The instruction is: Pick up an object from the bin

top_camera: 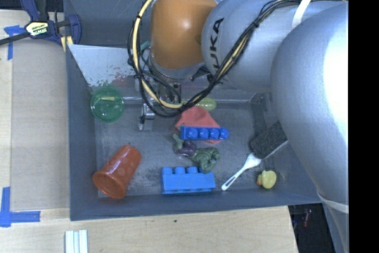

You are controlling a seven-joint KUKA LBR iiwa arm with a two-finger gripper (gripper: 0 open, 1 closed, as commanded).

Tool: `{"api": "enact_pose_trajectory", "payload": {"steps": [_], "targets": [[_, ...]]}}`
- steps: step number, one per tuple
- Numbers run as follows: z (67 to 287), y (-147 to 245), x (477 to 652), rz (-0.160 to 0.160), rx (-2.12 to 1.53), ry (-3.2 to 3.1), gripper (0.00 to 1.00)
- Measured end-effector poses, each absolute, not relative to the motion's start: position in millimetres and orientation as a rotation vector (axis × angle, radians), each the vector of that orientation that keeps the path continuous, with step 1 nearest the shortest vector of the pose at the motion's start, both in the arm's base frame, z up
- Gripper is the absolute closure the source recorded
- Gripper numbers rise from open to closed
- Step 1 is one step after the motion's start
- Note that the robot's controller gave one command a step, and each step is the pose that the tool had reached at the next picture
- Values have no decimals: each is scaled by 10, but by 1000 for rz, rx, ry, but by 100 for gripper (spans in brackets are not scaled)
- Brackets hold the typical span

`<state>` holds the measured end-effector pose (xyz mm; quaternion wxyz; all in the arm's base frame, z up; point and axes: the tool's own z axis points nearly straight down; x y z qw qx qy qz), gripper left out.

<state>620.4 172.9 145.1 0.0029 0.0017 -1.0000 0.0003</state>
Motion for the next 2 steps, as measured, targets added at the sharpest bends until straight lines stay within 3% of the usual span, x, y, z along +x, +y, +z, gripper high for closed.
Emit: {"api": "enact_pose_trajectory", "payload": {"steps": [1,2], "targets": [[1502,1722,6226,-1,1,-3144,0],[1661,1179,6068,-2,-17,-3143,0]]}}
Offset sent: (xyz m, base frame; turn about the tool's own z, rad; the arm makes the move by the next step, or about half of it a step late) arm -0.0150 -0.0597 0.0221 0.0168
